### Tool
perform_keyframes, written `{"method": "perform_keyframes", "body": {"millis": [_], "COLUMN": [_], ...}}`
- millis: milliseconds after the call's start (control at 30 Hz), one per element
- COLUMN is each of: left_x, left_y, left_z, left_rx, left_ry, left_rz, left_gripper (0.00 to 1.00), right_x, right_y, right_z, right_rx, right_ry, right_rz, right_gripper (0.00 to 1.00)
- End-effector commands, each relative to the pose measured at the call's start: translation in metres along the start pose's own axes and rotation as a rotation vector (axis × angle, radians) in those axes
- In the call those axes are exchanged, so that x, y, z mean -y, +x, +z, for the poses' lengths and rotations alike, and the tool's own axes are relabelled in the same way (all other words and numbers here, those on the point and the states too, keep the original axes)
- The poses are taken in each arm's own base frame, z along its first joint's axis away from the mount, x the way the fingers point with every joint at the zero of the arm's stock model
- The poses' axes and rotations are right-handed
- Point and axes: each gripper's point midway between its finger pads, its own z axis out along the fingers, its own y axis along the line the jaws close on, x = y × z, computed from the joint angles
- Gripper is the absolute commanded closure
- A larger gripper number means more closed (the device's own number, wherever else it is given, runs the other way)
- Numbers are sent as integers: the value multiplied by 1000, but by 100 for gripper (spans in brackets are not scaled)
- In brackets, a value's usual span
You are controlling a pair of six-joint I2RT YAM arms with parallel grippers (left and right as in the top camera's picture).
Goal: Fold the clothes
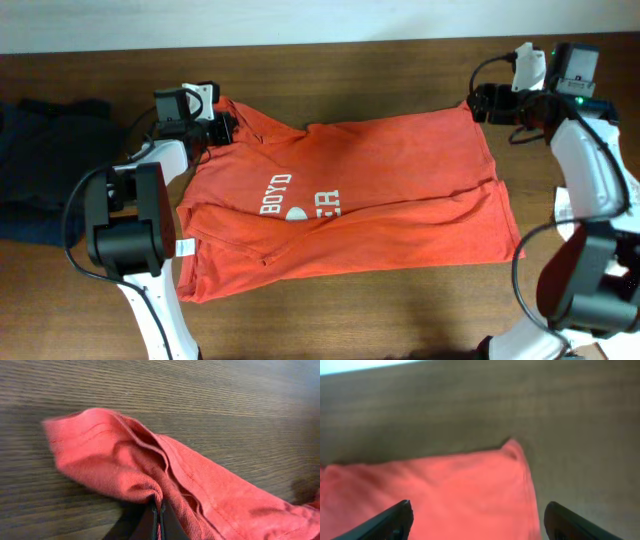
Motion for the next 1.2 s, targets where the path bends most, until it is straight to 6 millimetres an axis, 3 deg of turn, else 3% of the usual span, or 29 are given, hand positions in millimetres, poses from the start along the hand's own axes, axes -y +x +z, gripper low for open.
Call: {"method": "perform_keyframes", "body": {"millis": [0, 67, 200, 367, 500, 533, 600, 667, 767, 867, 967, 1167], "left_x": [5, 5, 4, 5, 5, 5, 5, 5, 4, 12, 24, 59], "left_y": [11, 16, 29, 35, 35, 35, 35, 35, 29, -2, -22, -53], "left_z": [6, 6, 5, 5, 5, 5, 5, 4, 2, -10, -28, -84], "left_rx": [-29, -47, -101, -123, -122, -122, -122, -121, -110, -48, -21, 3], "left_ry": [46, 43, 36, 35, 34, 35, 39, 38, 37, 43, 48, 64], "left_rz": [-89, -99, -128, -138, -138, -138, -139, -139, -136, -103, -87, -64], "left_gripper": [99, 100, 100, 100, 99, 99, 99, 96, 99, 99, 99, 99], "right_x": [9, 17, 28, 36, 38, 38, 40, 48, 69, 84, 78, 59], "right_y": [6, 16, 33, 34, 51, 50, 50, 47, 27, 12, 14, 27], "right_z": [42, 78, 123, 145, 155, 155, 154, 150, 132, 106, 93, 52], "right_rx": [-4, -9, -7, 38, -8, -7, -5, 4, 58, 51, -39, -259], "right_ry": [-11, -17, -20, -18, -19, -19, -16, -7, 19, 36, 33, 30], "right_rz": [-12, -9, -14, 52, 104, 109, 112, 133, 236, 288, 320, 364], "right_gripper": [13, 13, 14, 19, 59, 77, 96, 96, 96, 96, 96, 96]}}
